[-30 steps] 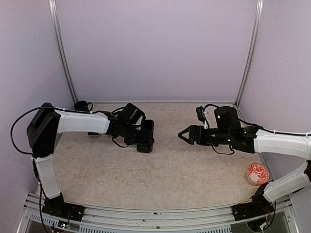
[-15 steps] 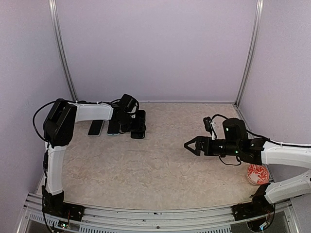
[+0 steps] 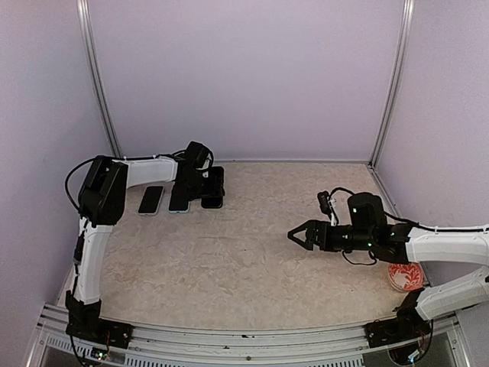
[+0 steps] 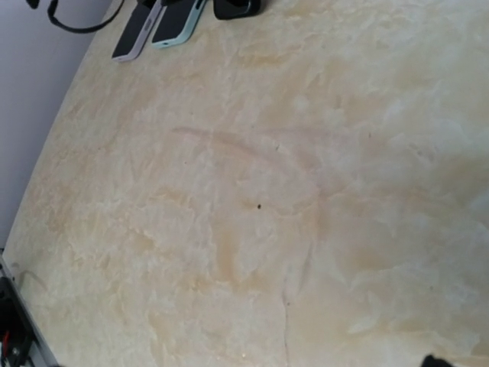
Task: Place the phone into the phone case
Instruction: Place the phone with the phone case at the center of the board.
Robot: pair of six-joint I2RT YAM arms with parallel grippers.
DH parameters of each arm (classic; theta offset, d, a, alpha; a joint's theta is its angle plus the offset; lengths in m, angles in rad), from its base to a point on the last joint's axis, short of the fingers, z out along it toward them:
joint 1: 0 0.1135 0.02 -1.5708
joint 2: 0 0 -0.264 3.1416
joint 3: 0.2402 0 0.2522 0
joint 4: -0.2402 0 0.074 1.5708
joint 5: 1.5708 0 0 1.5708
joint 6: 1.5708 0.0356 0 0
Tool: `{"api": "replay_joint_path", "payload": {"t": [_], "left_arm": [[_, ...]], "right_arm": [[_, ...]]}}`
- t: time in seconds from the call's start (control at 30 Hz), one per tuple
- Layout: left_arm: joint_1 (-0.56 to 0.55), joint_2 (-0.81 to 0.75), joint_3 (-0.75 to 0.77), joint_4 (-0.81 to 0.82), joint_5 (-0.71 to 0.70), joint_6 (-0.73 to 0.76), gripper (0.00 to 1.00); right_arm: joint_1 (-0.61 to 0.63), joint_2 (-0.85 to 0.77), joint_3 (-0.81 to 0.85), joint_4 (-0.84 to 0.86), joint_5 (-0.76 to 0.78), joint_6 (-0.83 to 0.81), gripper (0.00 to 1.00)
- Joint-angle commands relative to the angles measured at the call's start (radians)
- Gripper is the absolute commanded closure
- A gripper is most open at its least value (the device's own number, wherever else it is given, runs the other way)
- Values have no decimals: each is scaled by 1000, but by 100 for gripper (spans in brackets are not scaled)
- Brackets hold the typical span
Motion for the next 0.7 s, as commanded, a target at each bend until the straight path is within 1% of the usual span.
{"api": "replay_joint_path", "payload": {"t": [0.0, 0.07, 0.43, 0.67], "left_arm": [[11, 42, 38, -15, -29, 7, 27], [14, 54, 39, -13, -19, 4, 24], [18, 104, 84, -49, -2, -19, 21], [18, 113, 81, -66, -5, -57, 16]], "right_arm": [[-10, 30, -1, 47, -14, 11, 0], [-11, 39, 1, 48, -15, 10, 0], [-11, 68, 17, 51, -17, 14, 0], [-10, 69, 18, 49, -16, 12, 1]]}}
